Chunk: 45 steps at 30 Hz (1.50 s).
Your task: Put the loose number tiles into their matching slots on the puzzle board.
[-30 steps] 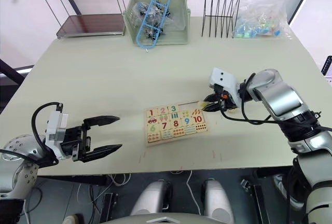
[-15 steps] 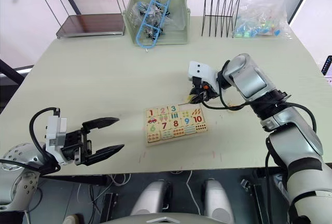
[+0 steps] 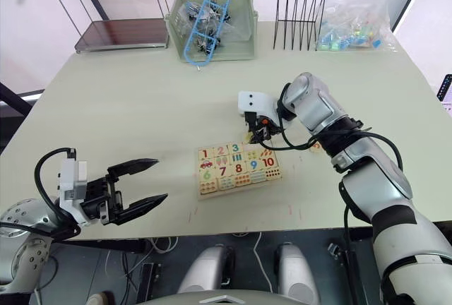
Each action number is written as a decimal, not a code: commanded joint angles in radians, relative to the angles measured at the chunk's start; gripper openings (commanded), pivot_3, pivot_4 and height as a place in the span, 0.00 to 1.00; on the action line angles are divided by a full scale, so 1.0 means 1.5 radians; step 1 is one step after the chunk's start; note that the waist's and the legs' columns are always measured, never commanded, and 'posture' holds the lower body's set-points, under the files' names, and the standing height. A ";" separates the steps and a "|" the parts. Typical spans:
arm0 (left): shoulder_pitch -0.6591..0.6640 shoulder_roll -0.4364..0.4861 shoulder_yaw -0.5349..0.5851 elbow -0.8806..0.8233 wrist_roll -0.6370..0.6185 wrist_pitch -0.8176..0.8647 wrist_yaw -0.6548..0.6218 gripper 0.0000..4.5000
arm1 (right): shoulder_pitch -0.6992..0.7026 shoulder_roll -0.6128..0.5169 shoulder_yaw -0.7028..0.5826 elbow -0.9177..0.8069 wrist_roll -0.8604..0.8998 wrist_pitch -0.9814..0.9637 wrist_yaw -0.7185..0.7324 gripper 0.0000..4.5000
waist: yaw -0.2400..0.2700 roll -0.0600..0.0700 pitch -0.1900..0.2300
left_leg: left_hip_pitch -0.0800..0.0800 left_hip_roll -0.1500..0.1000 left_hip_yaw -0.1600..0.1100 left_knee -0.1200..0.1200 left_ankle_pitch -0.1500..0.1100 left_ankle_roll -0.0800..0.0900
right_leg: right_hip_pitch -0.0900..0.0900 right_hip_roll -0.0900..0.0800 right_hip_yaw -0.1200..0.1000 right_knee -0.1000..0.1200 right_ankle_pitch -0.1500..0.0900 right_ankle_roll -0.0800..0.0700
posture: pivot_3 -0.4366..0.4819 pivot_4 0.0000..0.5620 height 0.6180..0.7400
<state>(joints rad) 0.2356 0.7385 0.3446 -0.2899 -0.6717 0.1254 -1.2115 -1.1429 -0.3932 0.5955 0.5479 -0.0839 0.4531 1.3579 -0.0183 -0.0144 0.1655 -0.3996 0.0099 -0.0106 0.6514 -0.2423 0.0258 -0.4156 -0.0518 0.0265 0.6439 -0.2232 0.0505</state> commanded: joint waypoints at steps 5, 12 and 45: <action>0.007 0.001 0.018 -0.026 -0.010 0.002 0.010 1.00 | -0.020 0.019 0.002 0.004 -0.040 -0.010 0.013 0.20 | -0.001 0.000 0.000 | 0.000 0.000 0.000 0.000 0.000 0.000 | 0.000 0.000 0.000 0.000 0.000 0.000 | 0.48 0.27 1.00; 0.002 0.003 0.019 -0.024 -0.012 0.005 0.012 1.00 | -0.024 0.029 0.001 0.021 -0.066 -0.010 0.009 0.20 | -0.001 0.001 0.000 | 0.000 0.000 0.000 0.000 0.000 0.000 | 0.000 0.000 0.000 0.000 0.000 0.000 | 0.48 0.27 1.00; 0.010 -0.003 0.028 -0.015 -0.008 0.001 0.009 1.00 | -0.010 0.065 -0.009 0.030 -0.090 -0.029 0.003 0.20 | -0.015 0.001 0.001 | 0.000 0.000 -0.002 -0.001 0.000 0.000 | 0.000 0.000 0.000 0.000 0.000 0.000 | 0.48 0.27 1.00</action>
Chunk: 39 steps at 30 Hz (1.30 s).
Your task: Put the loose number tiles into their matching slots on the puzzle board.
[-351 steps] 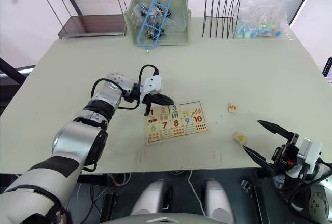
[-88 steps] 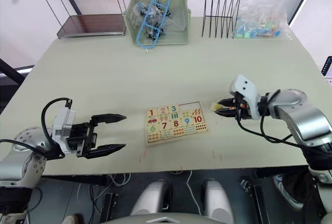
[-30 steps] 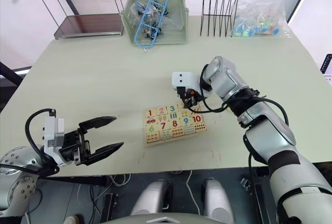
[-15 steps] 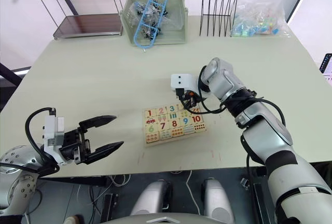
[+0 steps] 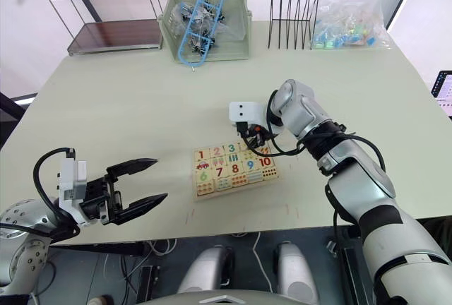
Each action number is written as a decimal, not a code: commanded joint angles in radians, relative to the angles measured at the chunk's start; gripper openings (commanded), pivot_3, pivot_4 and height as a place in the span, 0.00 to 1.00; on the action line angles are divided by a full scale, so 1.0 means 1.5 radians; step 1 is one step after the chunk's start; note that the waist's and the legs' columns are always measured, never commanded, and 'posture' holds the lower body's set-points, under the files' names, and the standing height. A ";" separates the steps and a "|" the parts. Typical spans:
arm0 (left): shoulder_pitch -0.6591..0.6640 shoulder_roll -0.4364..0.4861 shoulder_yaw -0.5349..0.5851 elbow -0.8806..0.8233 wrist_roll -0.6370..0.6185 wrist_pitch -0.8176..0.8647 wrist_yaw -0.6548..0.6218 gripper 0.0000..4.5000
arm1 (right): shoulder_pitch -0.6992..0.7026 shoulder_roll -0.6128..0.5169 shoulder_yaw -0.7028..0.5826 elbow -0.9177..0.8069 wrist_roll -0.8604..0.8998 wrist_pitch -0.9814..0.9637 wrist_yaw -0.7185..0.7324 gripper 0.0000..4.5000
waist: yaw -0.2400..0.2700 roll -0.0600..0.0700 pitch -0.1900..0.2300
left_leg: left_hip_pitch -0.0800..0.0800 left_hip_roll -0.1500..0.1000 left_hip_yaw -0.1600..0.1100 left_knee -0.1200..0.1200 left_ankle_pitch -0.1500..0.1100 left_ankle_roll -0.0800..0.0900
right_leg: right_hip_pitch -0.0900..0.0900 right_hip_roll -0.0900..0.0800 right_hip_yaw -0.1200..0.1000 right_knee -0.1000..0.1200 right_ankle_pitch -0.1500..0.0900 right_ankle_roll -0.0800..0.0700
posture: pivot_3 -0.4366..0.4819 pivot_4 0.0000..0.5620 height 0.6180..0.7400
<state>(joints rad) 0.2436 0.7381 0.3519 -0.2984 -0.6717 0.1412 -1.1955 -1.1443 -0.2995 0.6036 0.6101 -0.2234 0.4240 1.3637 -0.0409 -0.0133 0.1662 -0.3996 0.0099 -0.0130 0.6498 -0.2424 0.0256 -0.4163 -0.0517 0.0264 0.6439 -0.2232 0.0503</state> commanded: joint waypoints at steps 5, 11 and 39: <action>0.008 -0.004 0.025 -0.010 -0.009 -0.011 -0.002 1.00 | -0.007 0.005 -0.015 -0.012 0.004 -0.010 0.001 0.20 | 0.000 0.000 0.000 | 0.000 0.000 0.000 0.000 0.000 0.000 | 0.000 0.000 0.000 0.000 0.000 0.000 | 0.48 0.27 1.00; 0.013 -0.005 0.028 -0.012 -0.010 -0.011 -0.003 1.00 | -0.005 0.008 -0.014 -0.010 0.005 -0.012 0.000 0.20 | 0.000 0.000 0.000 | 0.000 0.000 0.000 0.000 0.000 0.000 | 0.000 0.000 0.000 0.000 0.000 0.000 | 0.48 0.27 1.00; 0.002 -0.010 0.020 0.001 -0.005 -0.014 -0.006 1.00 | -0.010 -0.006 -0.028 0.013 -0.005 -0.052 0.004 0.98 | 0.000 0.000 0.000 | 0.000 0.000 0.000 0.000 0.000 0.000 | 0.000 0.000 0.000 0.000 0.000 0.000 | 0.48 0.27 1.00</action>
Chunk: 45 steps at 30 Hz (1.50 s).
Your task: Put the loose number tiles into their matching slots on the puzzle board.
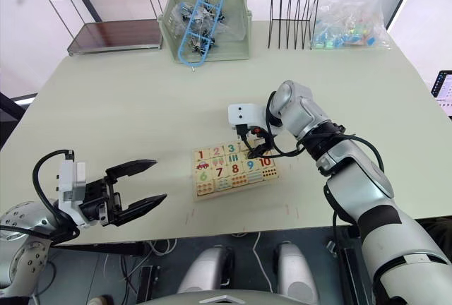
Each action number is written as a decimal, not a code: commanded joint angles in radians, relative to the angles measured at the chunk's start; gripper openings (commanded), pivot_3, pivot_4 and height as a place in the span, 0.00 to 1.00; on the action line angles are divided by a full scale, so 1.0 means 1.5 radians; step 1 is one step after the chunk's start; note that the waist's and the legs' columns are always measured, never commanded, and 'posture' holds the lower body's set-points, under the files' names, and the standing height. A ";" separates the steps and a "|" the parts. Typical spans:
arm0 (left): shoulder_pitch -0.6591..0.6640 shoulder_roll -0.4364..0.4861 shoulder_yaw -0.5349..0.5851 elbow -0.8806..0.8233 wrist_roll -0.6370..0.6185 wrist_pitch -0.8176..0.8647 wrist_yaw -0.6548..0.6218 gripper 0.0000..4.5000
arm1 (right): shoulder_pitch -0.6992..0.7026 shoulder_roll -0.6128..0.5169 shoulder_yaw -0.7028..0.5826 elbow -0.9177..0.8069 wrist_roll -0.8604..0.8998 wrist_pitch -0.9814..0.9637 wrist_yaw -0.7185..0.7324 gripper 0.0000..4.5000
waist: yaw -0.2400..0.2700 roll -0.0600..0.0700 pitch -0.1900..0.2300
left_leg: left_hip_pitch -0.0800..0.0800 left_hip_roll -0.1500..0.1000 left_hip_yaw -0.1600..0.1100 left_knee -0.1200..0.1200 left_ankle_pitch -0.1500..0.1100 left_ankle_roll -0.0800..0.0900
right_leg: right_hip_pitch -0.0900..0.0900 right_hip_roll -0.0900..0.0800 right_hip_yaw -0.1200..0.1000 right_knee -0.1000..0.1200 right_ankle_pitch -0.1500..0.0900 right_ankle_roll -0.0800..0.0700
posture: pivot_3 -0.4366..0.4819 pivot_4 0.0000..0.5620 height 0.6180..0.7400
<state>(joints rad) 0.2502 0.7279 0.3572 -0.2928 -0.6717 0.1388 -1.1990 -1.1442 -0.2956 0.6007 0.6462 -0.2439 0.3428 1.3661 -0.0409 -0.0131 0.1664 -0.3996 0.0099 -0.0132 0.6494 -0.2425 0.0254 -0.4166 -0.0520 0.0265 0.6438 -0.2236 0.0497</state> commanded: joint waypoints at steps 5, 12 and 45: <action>-0.007 -0.005 0.015 -0.001 -0.004 -0.013 -0.005 1.00 | -0.003 -0.033 -0.052 -0.042 0.031 0.028 0.015 0.98 | 0.001 0.000 0.000 | 0.000 0.000 0.000 0.000 0.000 0.000 | 0.000 0.000 0.000 0.000 0.000 0.000 | 0.48 0.27 1.00; -0.011 -0.005 0.013 0.004 -0.002 -0.013 -0.010 1.00 | 0.034 -0.069 -0.097 -0.113 0.062 0.078 0.004 0.65 | 0.000 0.000 0.000 | 0.000 0.000 0.000 0.000 0.000 0.000 | 0.000 0.000 0.000 0.000 0.000 0.000 | 0.48 0.27 1.00; -0.018 -0.005 0.009 0.005 0.002 -0.007 -0.009 1.00 | 0.148 -0.079 -0.109 -0.188 0.089 0.108 -0.115 0.01 | 0.001 0.000 0.000 | 0.000 0.000 0.000 0.000 0.000 0.000 | 0.000 0.000 0.000 0.000 0.000 0.001 | 0.48 0.27 1.00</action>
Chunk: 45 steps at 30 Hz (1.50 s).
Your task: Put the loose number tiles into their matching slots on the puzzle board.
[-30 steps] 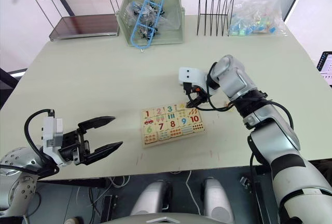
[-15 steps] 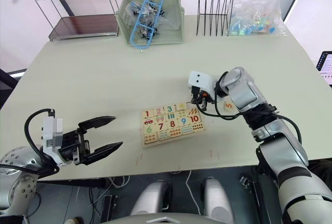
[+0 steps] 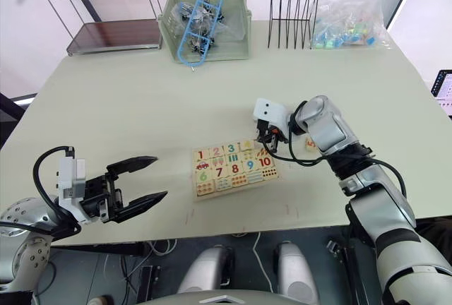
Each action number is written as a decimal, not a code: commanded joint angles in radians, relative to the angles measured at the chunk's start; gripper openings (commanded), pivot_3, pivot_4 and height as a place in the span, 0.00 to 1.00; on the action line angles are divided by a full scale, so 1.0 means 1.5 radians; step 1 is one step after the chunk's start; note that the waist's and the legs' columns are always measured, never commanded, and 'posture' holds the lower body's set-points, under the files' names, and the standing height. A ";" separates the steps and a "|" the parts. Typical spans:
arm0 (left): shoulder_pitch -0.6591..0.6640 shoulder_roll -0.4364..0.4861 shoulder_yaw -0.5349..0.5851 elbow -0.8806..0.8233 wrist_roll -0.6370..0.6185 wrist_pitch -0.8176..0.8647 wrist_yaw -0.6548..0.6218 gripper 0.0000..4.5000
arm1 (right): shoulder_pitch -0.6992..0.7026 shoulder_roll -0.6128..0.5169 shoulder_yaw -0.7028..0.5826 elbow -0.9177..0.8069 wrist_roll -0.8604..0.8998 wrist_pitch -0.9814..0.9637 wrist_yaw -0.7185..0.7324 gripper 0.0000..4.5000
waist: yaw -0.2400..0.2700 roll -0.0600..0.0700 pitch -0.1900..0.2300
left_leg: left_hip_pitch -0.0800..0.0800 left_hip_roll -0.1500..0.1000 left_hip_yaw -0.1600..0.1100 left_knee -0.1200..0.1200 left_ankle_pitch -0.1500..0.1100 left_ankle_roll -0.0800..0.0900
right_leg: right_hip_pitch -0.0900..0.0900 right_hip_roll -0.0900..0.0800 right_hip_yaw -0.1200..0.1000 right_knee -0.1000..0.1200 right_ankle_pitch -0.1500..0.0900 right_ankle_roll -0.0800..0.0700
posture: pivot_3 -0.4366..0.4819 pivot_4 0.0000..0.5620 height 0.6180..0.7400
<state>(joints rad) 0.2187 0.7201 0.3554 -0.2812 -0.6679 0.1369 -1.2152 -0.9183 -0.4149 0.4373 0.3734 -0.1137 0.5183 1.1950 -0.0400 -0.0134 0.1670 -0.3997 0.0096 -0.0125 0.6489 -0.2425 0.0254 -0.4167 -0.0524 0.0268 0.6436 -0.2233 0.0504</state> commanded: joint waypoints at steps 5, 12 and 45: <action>0.005 0.000 0.011 -0.004 -0.001 -0.006 0.002 1.00 | 0.000 0.003 0.009 -0.007 0.002 -0.009 -0.002 0.01 | 0.000 0.000 0.000 | 0.000 0.000 0.000 0.000 0.000 0.000 | 0.000 0.000 0.000 0.000 0.000 0.000 | 0.48 0.27 1.00; 0.007 -0.001 0.011 -0.007 -0.002 -0.006 0.004 1.00 | -0.001 0.005 0.019 -0.004 -0.002 -0.010 -0.005 0.01 | 0.000 0.000 0.000 | 0.000 0.000 0.000 0.000 0.000 0.000 | 0.000 0.000 0.000 0.000 0.000 0.000 | 0.48 0.27 1.00; 0.017 0.001 0.014 -0.009 -0.004 -0.004 0.006 1.00 | -0.001 -0.017 0.015 -0.022 0.002 0.003 0.009 0.01 | 0.001 0.000 0.000 | 0.000 0.000 0.000 0.000 0.000 0.000 | 0.000 0.000 0.000 0.000 0.000 0.000 | 0.48 0.27 1.00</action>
<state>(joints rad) 0.2424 0.7182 0.3554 -0.2813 -0.6679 0.1386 -1.2040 -0.9183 -0.4277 0.4717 0.3792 -0.1132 0.5169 1.2003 -0.0386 -0.0135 0.1669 -0.3996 0.0096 -0.0125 0.6491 -0.2425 0.0254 -0.4165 -0.0524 0.0268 0.6435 -0.2235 0.0501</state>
